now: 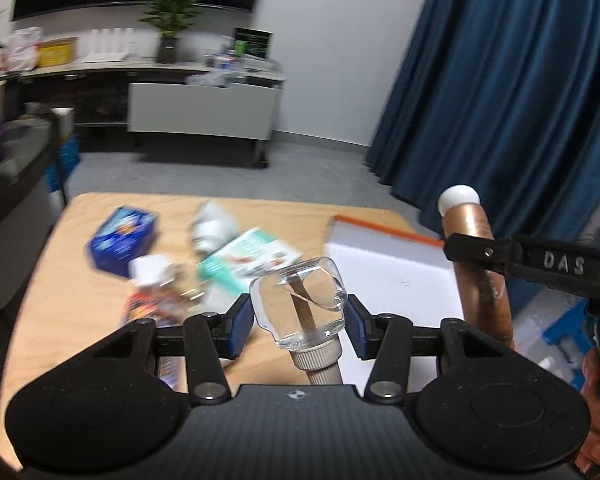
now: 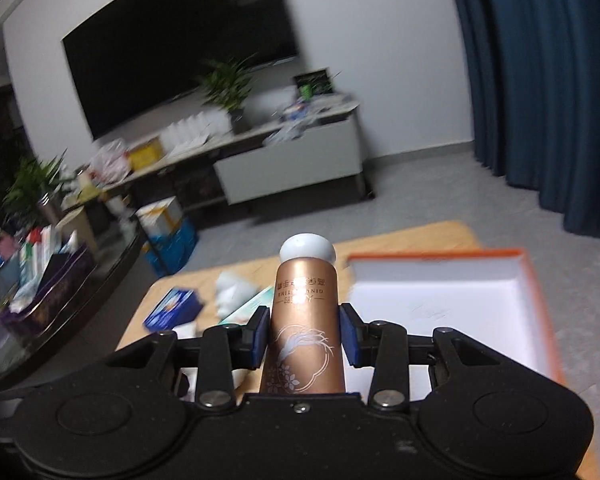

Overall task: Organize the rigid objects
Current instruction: 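Lift the glass bottle and brown tube and carry both toward the white box, then lower the glass bottle and brown tube into the box and open both tools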

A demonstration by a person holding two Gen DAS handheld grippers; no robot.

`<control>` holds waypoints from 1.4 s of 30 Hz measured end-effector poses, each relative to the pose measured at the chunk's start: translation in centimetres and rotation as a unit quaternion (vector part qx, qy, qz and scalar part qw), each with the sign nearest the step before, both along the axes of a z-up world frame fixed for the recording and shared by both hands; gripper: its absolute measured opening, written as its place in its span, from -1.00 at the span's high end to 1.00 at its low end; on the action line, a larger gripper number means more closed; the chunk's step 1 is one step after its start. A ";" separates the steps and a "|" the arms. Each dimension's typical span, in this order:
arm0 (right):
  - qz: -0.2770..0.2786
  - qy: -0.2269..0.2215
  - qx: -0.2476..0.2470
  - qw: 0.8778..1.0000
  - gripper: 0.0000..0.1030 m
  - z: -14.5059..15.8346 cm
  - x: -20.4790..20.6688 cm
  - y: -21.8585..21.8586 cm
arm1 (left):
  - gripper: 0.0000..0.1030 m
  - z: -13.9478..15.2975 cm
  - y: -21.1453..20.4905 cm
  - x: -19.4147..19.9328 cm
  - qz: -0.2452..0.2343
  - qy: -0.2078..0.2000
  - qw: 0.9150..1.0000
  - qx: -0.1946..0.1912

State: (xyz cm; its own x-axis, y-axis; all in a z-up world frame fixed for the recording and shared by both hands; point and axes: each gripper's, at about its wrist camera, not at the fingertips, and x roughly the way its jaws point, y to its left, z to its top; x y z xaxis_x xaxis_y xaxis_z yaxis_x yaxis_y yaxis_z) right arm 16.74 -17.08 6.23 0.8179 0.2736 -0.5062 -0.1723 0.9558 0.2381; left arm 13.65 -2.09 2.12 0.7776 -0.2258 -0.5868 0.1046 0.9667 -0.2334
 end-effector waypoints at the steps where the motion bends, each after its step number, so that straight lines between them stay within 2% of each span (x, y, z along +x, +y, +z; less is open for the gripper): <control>1: -0.009 -0.003 -0.005 1.000 0.10 0.4 0.1 -0.9 | 0.04 0.5 -0.8 0.7 -0.011 0.000 1.000 0.001; 8: -0.053 -0.015 -0.013 0.998 0.10 3.0 1.3 -6.2 | 0.04 3.9 -7.1 5.1 -0.085 -0.029 0.995 0.036; 12: -0.062 -0.009 -0.009 0.998 0.10 1.9 1.9 -7.3 | 0.04 3.3 -8.9 6.1 -0.100 -0.026 0.994 0.025; 17: -0.064 0.016 -0.004 0.998 0.10 -0.5 3.4 -7.7 | 0.04 0.5 -9.9 6.8 -0.102 0.000 0.994 0.035; 23: -0.067 0.032 0.000 0.997 0.10 -2.3 4.4 -7.8 | 0.04 -1.4 -9.5 8.3 -0.094 0.024 0.995 0.036; 27: -0.070 0.036 -0.005 0.997 0.10 -2.7 5.0 -7.6 | 0.04 -1.6 -9.7 9.6 -0.095 0.029 0.994 0.039; 42: -0.076 0.048 -0.023 0.996 0.10 -4.1 6.4 -7.6 | 0.04 -1.6 -10.8 9.8 -0.095 0.039 0.994 0.042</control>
State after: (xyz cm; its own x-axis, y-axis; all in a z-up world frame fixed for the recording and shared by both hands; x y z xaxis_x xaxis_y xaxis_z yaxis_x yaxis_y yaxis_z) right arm 23.19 -24.66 2.12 0.7952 0.1242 -0.5935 -0.0029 0.9796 0.2011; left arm 23.47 -12.84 0.54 0.6775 -0.3116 -0.6662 0.2723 0.9477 -0.1663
